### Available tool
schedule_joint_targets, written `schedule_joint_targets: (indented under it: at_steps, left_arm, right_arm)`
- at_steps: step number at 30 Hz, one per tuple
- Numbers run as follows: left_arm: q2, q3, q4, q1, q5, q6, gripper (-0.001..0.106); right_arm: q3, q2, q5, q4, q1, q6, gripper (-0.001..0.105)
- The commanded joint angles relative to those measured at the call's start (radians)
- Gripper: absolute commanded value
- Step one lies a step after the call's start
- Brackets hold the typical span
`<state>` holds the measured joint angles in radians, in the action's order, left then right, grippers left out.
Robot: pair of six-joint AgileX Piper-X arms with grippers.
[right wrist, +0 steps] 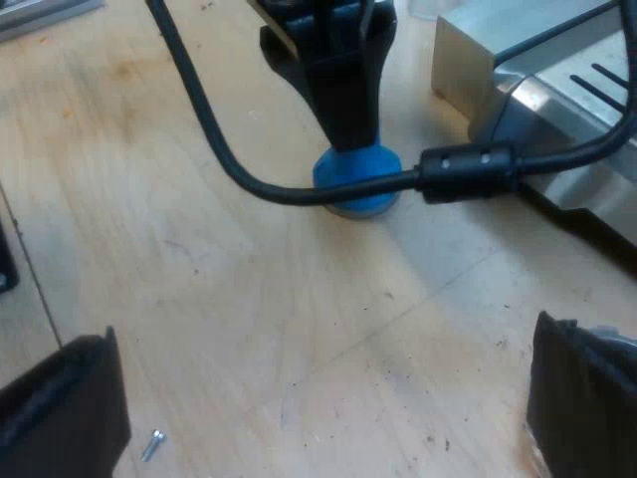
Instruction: Grind coffee beans and then tamp
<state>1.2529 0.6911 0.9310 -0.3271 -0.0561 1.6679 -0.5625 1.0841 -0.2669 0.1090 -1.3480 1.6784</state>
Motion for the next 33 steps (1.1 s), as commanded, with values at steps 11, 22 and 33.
schedule_joint_targets:
  at_steps: [11, 22, 33]
  left_arm:
    - [-0.171, 0.006, 0.059, -0.004, -0.005, -0.029, 0.0]
    - [-0.33, 0.006, 0.11, -0.003, -0.081, -0.029, 0.0]
    - [-0.331, 0.011, 0.098, -0.151, -0.09, -0.022, 0.0]
  right_arm:
    - [-0.004, -0.131, -0.097, -0.184, 0.0, 0.01, 0.082]
    - [0.085, -0.204, -0.17, -0.305, 0.0, 0.01, 0.082]
    - [0.244, -0.206, -0.184, -0.053, 0.0, -0.023, 0.082]
